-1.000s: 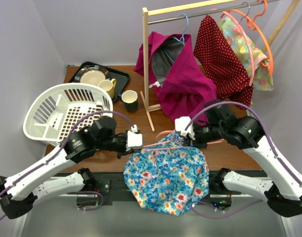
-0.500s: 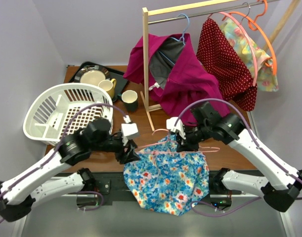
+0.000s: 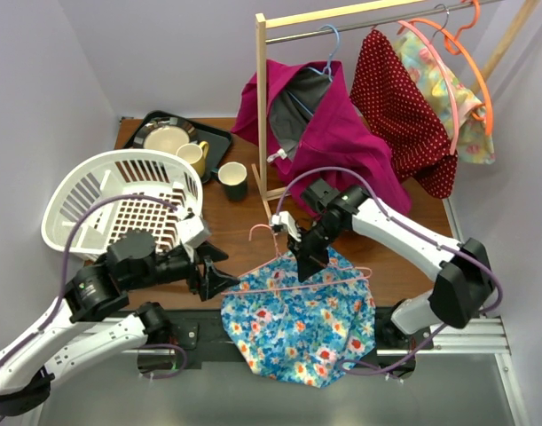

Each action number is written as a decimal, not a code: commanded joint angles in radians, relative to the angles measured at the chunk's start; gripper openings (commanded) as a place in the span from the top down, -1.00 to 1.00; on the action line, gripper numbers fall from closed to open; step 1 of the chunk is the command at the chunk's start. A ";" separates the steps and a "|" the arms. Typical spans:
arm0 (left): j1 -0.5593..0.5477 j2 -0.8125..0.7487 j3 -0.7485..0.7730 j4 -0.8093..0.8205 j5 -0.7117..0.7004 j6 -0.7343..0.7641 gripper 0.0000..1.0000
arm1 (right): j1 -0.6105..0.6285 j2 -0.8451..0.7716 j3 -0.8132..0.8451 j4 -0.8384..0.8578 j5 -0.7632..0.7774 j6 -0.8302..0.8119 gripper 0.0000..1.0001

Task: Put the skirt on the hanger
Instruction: Pass the hanger from the left arm to the right, then place skirt on hanger

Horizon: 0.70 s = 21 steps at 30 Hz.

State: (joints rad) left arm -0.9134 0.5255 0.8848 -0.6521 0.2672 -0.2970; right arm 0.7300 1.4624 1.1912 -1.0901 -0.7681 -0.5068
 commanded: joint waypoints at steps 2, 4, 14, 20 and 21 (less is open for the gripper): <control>-0.007 -0.015 -0.040 0.035 0.066 -0.059 -0.49 | -0.001 0.052 0.137 -0.127 -0.217 -0.110 1.00; -0.007 -0.013 -0.041 0.043 0.081 -0.048 -0.48 | -0.001 0.055 0.143 -0.099 -0.237 -0.078 1.00; -0.005 0.025 -0.167 0.156 0.162 -0.134 -0.43 | 0.008 0.223 0.076 0.027 -0.200 0.034 1.00; -0.005 -0.013 -0.319 0.215 0.054 -0.269 -0.38 | 0.006 0.346 0.085 0.070 -0.220 0.067 1.00; -0.005 -0.010 -0.331 0.207 0.017 -0.290 -0.35 | 0.008 0.357 0.085 0.070 -0.224 0.067 1.00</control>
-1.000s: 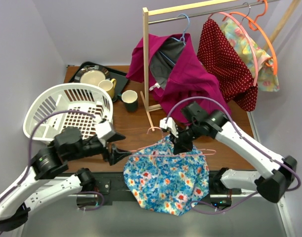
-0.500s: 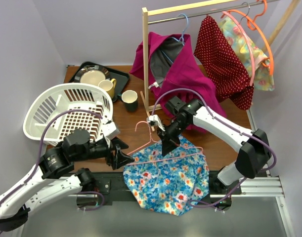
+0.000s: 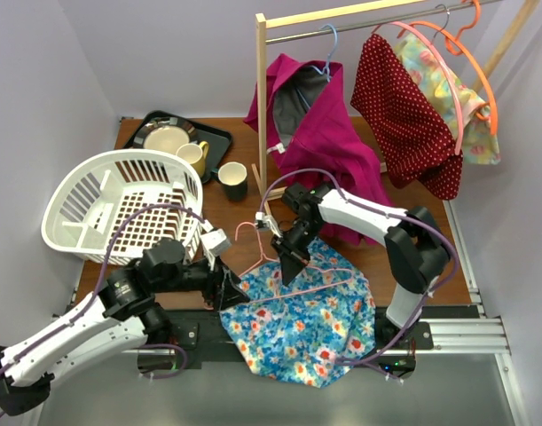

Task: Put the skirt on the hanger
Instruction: Place skirt on hanger

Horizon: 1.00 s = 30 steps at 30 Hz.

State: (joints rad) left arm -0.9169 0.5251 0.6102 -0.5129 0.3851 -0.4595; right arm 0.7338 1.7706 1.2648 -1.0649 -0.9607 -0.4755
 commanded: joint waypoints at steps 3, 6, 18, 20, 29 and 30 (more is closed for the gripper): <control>-0.002 0.039 -0.072 0.005 -0.237 -0.197 -0.24 | -0.002 0.085 0.011 0.057 -0.036 0.035 1.00; -0.002 0.116 -0.078 -0.029 -0.325 -0.246 -0.20 | -0.011 0.108 0.011 0.068 -0.036 0.038 1.00; -0.008 0.329 -0.119 0.028 -0.469 -0.292 -0.19 | -0.020 0.196 0.034 0.079 -0.064 0.038 1.00; -0.010 0.348 -0.136 0.030 -0.483 -0.303 -0.19 | -0.027 0.196 0.034 0.082 -0.069 0.040 1.00; -0.042 0.427 -0.182 0.103 -0.477 -0.337 -0.12 | -0.033 0.210 0.036 0.086 -0.078 0.046 1.00; -0.045 0.431 -0.185 0.108 -0.477 -0.338 -0.09 | -0.033 0.210 0.038 0.085 -0.078 0.046 1.00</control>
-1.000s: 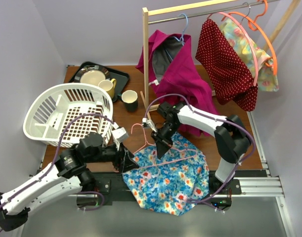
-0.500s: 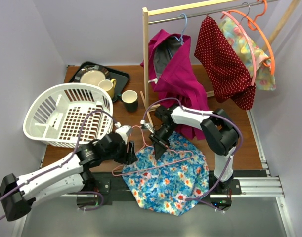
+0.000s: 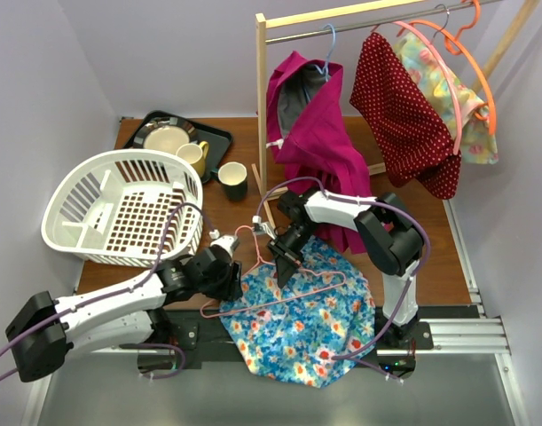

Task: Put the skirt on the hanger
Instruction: Place skirt on hanger

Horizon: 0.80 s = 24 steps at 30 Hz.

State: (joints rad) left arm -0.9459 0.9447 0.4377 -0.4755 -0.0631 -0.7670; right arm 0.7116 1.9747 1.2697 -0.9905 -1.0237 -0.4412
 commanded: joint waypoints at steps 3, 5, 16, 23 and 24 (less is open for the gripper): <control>-0.031 0.009 0.015 0.025 -0.069 -0.040 -0.11 | -0.017 0.006 0.033 0.010 -0.015 0.013 1.00; -0.033 -0.039 0.058 -0.052 -0.148 -0.040 -0.24 | -0.021 0.007 0.033 0.013 -0.024 0.016 1.00; -0.039 -0.153 0.141 -0.160 -0.038 -0.034 -0.11 | -0.027 0.050 0.059 0.007 -0.038 0.022 1.00; -0.054 -0.121 0.095 -0.147 0.046 -0.046 0.16 | -0.047 0.066 0.063 0.003 -0.047 0.021 1.00; -0.056 -0.101 0.084 -0.143 0.039 -0.046 0.12 | -0.047 0.064 0.063 0.003 -0.046 0.021 1.00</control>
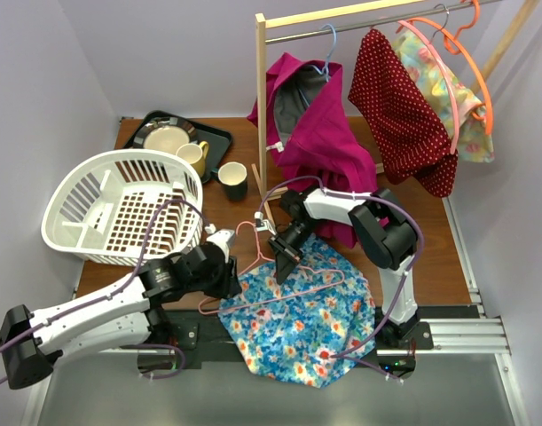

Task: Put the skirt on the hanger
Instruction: Place skirt on hanger

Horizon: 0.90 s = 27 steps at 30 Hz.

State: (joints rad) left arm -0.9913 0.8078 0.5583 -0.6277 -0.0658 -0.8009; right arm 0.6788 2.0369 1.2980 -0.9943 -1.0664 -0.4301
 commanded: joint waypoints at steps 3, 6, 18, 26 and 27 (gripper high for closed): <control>-0.009 0.082 -0.044 0.022 -0.003 -0.009 -0.02 | -0.015 -0.006 0.032 0.009 -0.003 0.010 1.00; -0.010 0.134 -0.022 0.025 -0.063 0.000 -0.11 | -0.015 -0.007 0.029 0.010 -0.003 0.010 1.00; -0.012 0.285 0.005 0.151 -0.084 0.066 0.77 | -0.016 -0.021 0.023 0.009 0.008 -0.001 1.00; -0.010 0.105 0.181 0.037 0.122 0.230 1.00 | -0.018 -0.139 -0.037 0.063 0.060 0.019 1.00; -0.012 0.105 0.204 -0.007 0.165 0.252 1.00 | -0.019 -0.170 -0.042 0.068 0.063 0.017 1.00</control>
State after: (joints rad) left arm -1.0027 0.9668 0.6300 -0.5865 -0.0647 -0.6685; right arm 0.6708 1.9854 1.2800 -0.9672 -1.0615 -0.4244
